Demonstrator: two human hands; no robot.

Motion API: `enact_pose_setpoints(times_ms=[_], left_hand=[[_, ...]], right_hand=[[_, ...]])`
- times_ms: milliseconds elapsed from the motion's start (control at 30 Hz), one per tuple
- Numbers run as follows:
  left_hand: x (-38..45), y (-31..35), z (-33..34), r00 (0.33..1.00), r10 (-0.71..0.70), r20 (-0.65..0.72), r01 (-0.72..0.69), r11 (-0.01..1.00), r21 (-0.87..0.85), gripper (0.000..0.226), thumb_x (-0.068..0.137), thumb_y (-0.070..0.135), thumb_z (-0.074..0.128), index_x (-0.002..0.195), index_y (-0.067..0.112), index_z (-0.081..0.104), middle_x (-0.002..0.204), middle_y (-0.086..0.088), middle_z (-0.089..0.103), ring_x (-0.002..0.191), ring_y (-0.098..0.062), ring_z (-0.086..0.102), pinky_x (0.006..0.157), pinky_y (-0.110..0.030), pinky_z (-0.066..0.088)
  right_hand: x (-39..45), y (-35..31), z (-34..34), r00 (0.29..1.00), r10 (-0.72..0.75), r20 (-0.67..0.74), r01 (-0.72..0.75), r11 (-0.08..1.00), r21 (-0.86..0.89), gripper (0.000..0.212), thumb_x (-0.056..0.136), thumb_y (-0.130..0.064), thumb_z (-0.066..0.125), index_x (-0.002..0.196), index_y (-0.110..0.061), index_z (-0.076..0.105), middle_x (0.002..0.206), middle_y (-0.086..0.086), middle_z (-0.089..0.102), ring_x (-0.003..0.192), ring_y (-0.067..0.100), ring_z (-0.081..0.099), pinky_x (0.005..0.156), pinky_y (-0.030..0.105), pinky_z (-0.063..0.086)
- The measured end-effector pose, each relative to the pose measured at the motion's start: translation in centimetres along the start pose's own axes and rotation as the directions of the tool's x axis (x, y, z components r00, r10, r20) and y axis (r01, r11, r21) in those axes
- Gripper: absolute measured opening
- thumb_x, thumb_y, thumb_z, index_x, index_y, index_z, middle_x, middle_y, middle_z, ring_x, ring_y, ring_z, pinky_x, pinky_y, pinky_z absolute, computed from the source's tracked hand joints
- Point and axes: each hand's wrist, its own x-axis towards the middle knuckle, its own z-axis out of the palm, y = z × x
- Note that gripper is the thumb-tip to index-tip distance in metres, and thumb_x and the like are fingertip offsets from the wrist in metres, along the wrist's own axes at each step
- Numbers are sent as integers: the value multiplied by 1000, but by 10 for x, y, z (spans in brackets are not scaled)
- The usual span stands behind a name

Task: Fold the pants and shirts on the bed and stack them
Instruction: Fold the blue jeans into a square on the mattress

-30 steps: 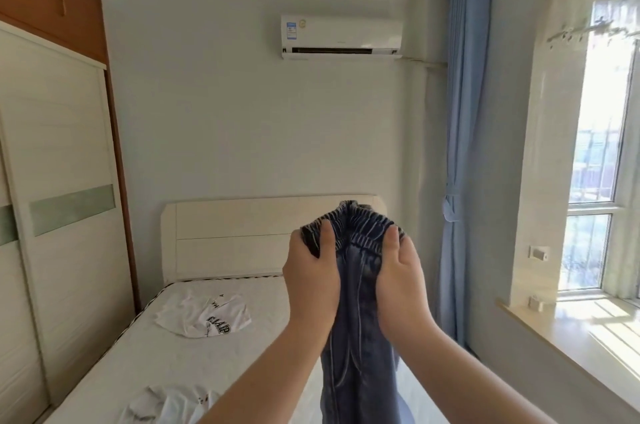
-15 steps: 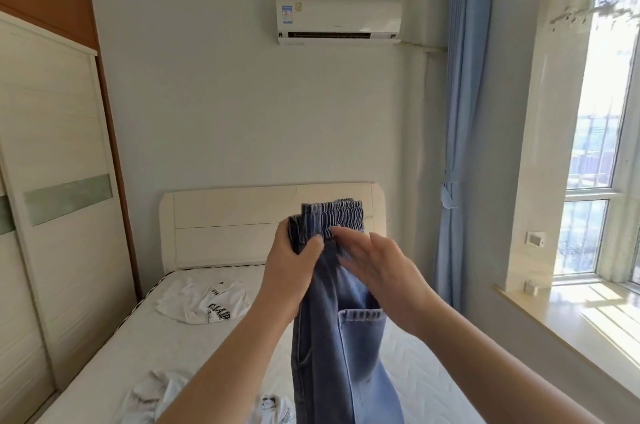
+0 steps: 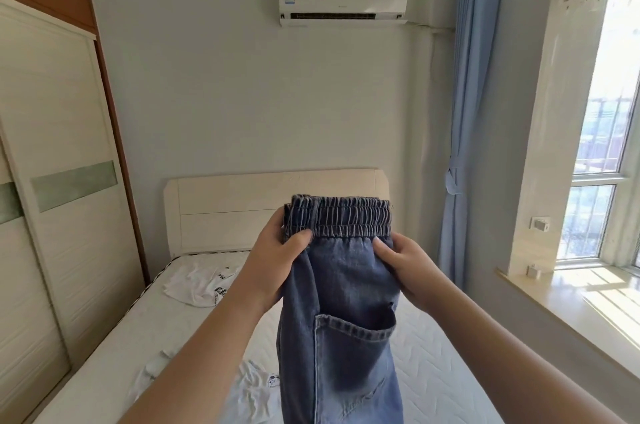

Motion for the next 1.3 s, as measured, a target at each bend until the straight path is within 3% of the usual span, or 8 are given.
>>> enact_pose_setpoints(times_ms=[267, 367, 533, 700, 900, 1067, 1200, 1300], left_hand=[[-12, 2, -41, 971, -17, 238, -39, 972, 232, 83, 78, 0, 72, 141, 42, 39, 132, 8, 57, 120, -10, 58, 89, -26, 53], [-15, 17, -63, 947, -154, 281, 40, 927, 372, 101, 73, 19, 84, 143, 60, 24, 143, 14, 48, 128, -9, 53, 99, -25, 48], [-13, 49, -72, 952, -141, 272, -112, 667, 736, 113, 53, 76, 79, 141, 68, 9, 146, 34, 34, 136, 8, 33, 109, -30, 32], [-6, 39, -40, 851, -365, 377, -211, 419, 883, 132, 54, 65, 85, 151, 48, -3, 159, 13, 25, 143, -12, 29, 116, -38, 30], [-12, -6, -31, 877, -342, 337, -147, 478, 866, 84, 72, 18, 77, 144, 31, 35, 116, 1, 63, 102, -19, 61, 89, -39, 52], [-28, -47, -19, 898, -298, 323, -91, 593, 800, 35, 69, 31, 79, 100, 26, 65, 91, 9, 69, 85, -9, 62, 68, -22, 48], [-45, -72, -10, 896, -325, 304, -45, 613, 789, 26, 66, 29, 79, 78, 44, 61, 76, 16, 65, 73, 6, 60, 55, -11, 38], [-58, -89, -6, 884, -396, 249, 35, 588, 808, 24, 65, 30, 81, 84, 33, 66, 80, 12, 68, 76, 1, 62, 60, -18, 46]], right_hand=[[3, 0, 12, 991, -106, -84, 99, 991, -94, 14, 83, -26, 76, 96, -27, 73, 98, 0, 76, 91, 19, 73, 78, 34, 59], [0, 3, 19, 983, -156, -99, 141, 979, -148, 17, 83, -24, 77, 98, -31, 72, 99, -3, 76, 92, 15, 73, 80, 34, 58], [-6, 12, 33, 974, -199, -107, 152, 927, -343, 38, 62, -47, 84, 94, -35, 66, 90, -9, 76, 84, 14, 72, 73, 31, 58], [-12, 24, 53, 973, -224, -56, 161, 834, -528, 52, 49, -69, 80, 89, -40, 63, 82, -16, 73, 72, 4, 68, 72, 37, 56], [-36, 39, 54, 973, -159, -170, 58, 874, -482, 40, 54, -48, 91, 79, -33, 65, 80, -13, 74, 72, 4, 69, 69, 24, 55], [-55, 62, 47, 979, -88, -186, 28, 953, -303, 31, 68, -9, 88, 92, -15, 69, 80, -12, 75, 73, -1, 69, 66, 10, 50], [-82, 86, 24, 995, 76, -58, -88, 968, -237, 38, 78, -7, 80, 114, -12, 67, 101, -1, 76, 94, 9, 70, 79, 18, 55], [-110, 122, -9, 972, 231, -37, -234, 957, -169, 32, 91, -17, 67, 122, -18, 61, 121, 4, 69, 112, 16, 65, 92, 27, 53]])
